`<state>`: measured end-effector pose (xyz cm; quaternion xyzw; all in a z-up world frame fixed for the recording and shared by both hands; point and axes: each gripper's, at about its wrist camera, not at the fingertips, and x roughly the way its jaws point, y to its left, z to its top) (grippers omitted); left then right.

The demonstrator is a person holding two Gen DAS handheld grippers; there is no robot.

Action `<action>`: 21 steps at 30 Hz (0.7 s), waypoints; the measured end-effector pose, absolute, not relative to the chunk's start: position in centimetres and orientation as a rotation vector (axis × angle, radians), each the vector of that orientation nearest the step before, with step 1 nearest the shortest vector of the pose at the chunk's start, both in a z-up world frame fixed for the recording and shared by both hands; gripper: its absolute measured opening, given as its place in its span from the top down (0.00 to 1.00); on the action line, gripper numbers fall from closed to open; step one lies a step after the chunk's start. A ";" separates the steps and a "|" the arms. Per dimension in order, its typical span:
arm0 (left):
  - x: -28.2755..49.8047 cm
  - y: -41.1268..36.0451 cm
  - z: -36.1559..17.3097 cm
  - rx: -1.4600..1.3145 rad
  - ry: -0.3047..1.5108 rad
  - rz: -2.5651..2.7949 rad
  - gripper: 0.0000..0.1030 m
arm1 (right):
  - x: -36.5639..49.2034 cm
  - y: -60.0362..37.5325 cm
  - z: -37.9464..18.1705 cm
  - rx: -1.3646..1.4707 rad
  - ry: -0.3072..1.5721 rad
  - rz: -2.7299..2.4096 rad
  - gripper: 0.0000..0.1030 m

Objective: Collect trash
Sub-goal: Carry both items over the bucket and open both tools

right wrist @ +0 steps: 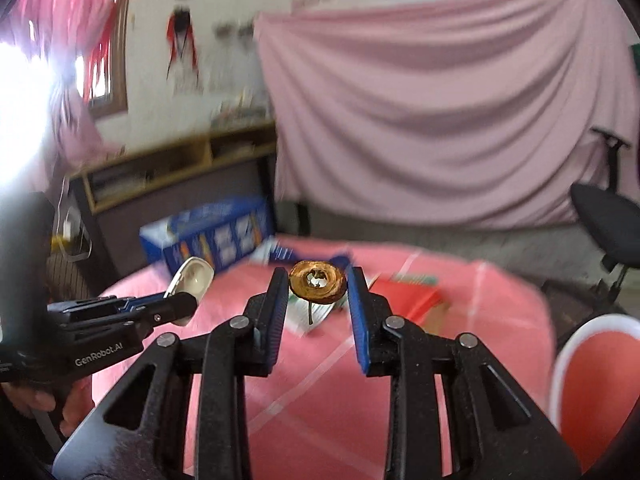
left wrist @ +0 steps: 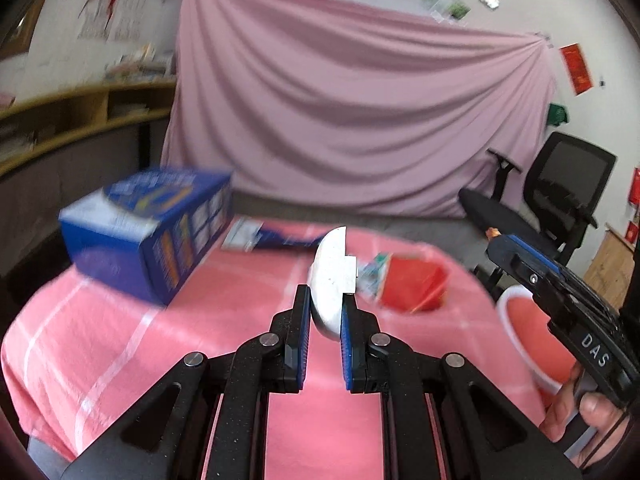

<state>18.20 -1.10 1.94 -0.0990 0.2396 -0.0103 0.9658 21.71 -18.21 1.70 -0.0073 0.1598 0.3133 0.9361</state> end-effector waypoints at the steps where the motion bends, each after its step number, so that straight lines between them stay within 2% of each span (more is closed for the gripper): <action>1: 18.2 -1.6 2.5 -0.193 0.464 -0.030 0.89 | 21.3 -19.0 2.2 -0.005 0.292 0.622 0.52; 13: 18.4 -10.4 8.7 -0.037 0.235 -0.201 0.89 | 17.9 -28.9 6.0 0.161 0.014 0.380 0.52; 21: 21.3 -17.8 9.5 0.033 0.229 -0.344 0.89 | 17.8 -34.7 6.5 0.246 -0.010 0.235 0.52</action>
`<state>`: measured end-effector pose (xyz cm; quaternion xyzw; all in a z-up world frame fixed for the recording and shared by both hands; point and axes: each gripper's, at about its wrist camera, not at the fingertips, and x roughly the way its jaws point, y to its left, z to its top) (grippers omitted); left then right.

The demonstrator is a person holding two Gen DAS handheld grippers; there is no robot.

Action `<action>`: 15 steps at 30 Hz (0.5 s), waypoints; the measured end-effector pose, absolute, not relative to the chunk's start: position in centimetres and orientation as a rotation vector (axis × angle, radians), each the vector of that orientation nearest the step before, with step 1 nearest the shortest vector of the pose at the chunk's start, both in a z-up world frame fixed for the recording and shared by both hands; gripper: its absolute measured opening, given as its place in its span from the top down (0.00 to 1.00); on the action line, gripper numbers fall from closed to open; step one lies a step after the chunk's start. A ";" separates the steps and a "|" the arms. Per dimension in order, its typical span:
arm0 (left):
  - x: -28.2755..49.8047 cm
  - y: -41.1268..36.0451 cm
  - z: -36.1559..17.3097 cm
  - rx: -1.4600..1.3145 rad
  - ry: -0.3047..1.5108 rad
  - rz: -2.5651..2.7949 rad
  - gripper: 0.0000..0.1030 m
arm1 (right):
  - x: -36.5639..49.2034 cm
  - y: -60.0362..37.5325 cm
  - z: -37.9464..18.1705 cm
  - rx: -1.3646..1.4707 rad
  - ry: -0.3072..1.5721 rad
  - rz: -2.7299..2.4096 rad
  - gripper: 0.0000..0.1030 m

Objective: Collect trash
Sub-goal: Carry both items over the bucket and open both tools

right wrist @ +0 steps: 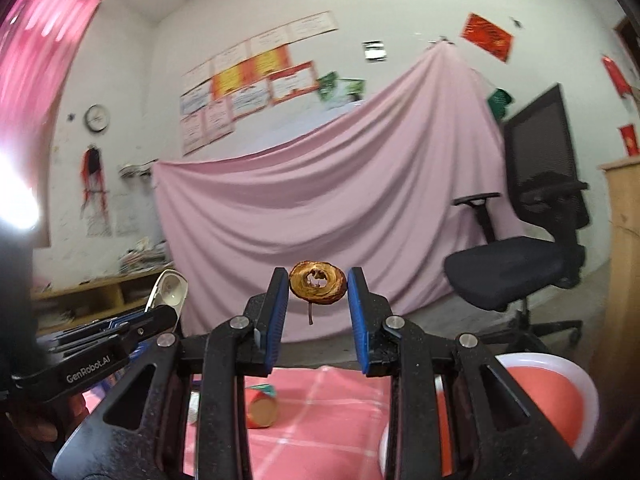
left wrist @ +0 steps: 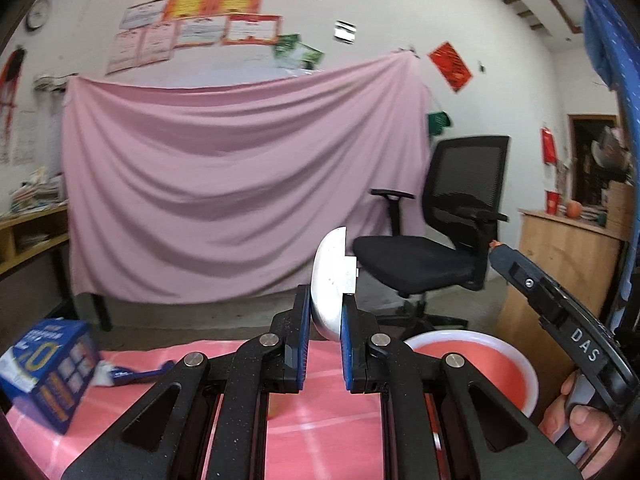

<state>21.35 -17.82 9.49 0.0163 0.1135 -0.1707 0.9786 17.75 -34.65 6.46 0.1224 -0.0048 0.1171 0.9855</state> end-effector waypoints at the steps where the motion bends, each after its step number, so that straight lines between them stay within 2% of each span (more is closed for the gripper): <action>1: 21.7 -18.6 9.4 0.040 0.234 -0.356 0.89 | 17.9 -35.4 6.4 0.256 -0.004 0.216 0.52; 15: 27.1 -29.1 6.0 0.079 0.417 -0.511 0.89 | 19.9 -43.3 3.4 0.351 0.179 0.017 0.52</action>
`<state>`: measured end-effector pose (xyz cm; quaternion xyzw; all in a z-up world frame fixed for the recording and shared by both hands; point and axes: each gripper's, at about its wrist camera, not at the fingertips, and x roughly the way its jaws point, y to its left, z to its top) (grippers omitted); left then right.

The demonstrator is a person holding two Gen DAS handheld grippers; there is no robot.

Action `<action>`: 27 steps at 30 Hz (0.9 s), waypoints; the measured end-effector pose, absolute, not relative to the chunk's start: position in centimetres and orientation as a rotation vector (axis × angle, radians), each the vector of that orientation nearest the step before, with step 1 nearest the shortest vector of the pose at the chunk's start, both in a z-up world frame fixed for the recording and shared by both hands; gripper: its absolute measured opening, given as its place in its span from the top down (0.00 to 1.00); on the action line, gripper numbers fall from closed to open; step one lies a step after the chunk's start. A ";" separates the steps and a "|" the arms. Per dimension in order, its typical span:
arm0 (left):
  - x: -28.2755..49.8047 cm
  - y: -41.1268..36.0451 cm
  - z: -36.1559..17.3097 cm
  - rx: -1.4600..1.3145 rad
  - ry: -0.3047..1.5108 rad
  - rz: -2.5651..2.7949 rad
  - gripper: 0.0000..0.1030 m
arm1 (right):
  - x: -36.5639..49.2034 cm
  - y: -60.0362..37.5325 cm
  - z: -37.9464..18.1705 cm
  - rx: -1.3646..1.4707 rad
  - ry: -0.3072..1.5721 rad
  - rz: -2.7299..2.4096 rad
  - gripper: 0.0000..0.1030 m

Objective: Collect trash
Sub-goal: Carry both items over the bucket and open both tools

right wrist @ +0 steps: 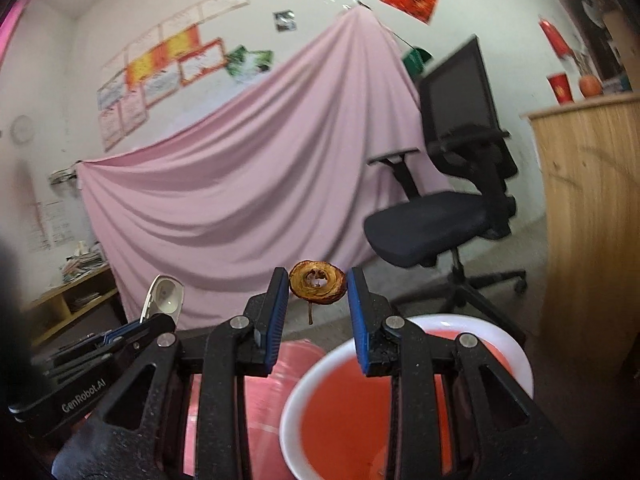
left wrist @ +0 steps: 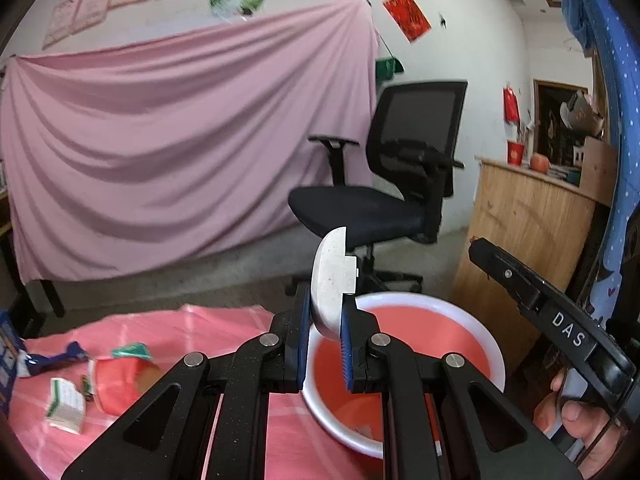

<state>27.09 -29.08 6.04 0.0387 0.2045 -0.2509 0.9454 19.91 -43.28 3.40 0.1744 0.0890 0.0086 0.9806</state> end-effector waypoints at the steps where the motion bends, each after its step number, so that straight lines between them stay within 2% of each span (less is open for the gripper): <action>1: 27.2 -29.2 5.8 0.079 0.429 -0.517 0.89 | 20.0 -43.6 3.1 0.360 0.192 0.011 0.52; 15: 29.4 -31.3 2.9 0.055 0.627 -0.569 0.88 | 22.0 -46.0 0.3 0.408 0.370 -0.012 0.52; 23: 29.7 -31.0 2.5 0.034 0.662 -0.553 0.77 | 22.2 -46.7 -0.2 0.430 0.404 -0.021 0.50; 27: 29.4 -29.8 2.8 0.009 0.644 -0.525 0.67 | 22.1 -46.7 -0.1 0.427 0.403 -0.026 0.49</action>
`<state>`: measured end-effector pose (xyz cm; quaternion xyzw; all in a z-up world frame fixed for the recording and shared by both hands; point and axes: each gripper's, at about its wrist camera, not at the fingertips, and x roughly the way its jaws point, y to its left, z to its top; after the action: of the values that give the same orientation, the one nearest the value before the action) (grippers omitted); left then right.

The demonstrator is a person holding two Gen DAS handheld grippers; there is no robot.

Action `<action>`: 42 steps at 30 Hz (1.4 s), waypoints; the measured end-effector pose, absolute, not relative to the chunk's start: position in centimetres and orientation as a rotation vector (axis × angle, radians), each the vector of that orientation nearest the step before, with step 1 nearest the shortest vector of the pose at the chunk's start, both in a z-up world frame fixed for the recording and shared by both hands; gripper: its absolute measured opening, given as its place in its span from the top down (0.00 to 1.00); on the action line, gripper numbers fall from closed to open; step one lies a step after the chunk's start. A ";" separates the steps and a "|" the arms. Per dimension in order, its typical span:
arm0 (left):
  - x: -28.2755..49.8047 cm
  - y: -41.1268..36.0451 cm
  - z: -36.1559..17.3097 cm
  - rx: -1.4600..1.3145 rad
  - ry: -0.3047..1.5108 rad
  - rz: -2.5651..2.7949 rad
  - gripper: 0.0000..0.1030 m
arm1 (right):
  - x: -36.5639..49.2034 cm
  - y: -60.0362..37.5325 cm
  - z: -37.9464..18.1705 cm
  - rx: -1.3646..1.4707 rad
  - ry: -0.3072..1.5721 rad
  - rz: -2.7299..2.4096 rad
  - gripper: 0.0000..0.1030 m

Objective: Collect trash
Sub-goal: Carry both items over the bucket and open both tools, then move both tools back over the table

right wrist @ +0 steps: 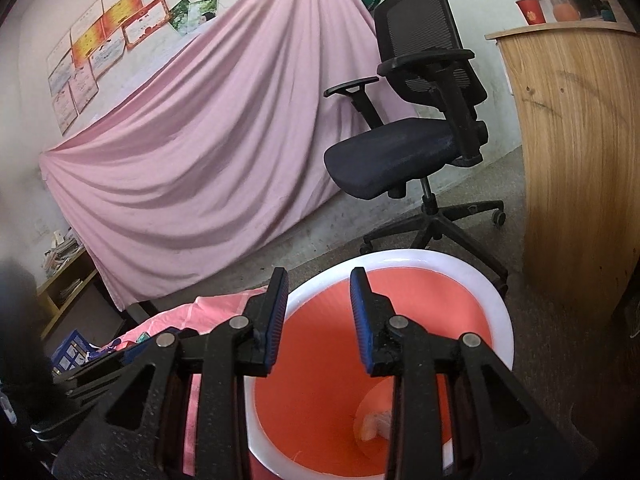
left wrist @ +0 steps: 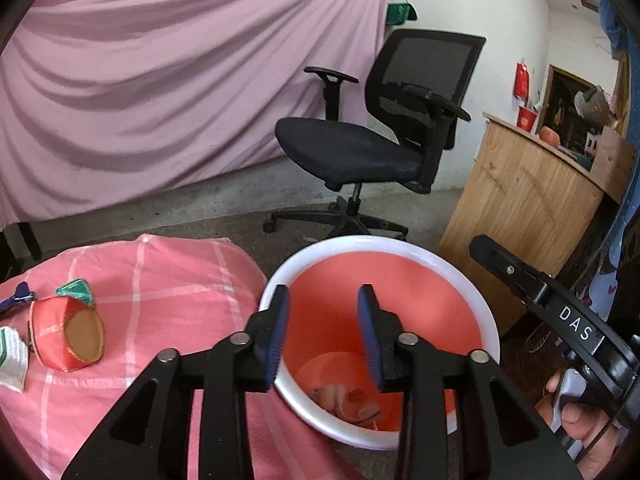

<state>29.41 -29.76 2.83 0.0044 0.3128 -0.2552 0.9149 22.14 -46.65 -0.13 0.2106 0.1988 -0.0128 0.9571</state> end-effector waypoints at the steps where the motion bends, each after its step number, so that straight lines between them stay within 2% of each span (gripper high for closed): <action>1: 29.3 -29.4 2.9 0.000 0.637 -0.517 0.65 | 22.1 -46.6 -0.1 0.425 0.401 -0.027 0.49; 4: 29.1 -28.0 3.6 -0.022 0.618 -0.488 0.60 | 21.9 -46.1 0.3 0.413 0.388 -0.030 0.46; 8: 28.5 -25.2 5.0 -0.061 0.565 -0.429 0.48 | 21.7 -45.2 1.3 0.387 0.355 -0.027 0.34; 11: 27.9 -22.9 6.1 -0.092 0.513 -0.372 0.34 | 21.5 -44.1 2.5 0.348 0.313 -0.018 0.24; 12: 27.6 -22.0 6.4 -0.103 0.491 -0.348 0.24 | 21.3 -43.5 2.9 0.328 0.291 -0.013 0.22; 13: 27.3 -21.4 6.7 -0.110 0.471 -0.329 0.16 | 21.1 -42.8 3.3 0.309 0.272 -0.007 0.16; 16: 25.9 -19.0 7.5 -0.118 0.366 -0.226 0.01 | 20.7 -41.1 4.2 0.266 0.222 0.007 0.00; 18: 24.7 -17.3 8.0 -0.114 0.297 -0.166 0.01 | 20.4 -39.9 4.7 0.251 0.176 0.011 0.00; 31: 20.3 -7.4 7.8 -0.103 0.158 0.036 0.01 | 18.4 -32.1 6.9 0.192 -0.082 0.164 0.00; 42: 18.6 -1.3 5.2 -0.082 0.168 0.132 0.01 | 20.1 -25.5 5.6 0.081 -0.038 0.267 0.00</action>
<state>18.57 -1.26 5.20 -0.0407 0.0836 0.0656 0.9935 20.08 -25.47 5.63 0.0401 -0.0187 0.1330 0.9901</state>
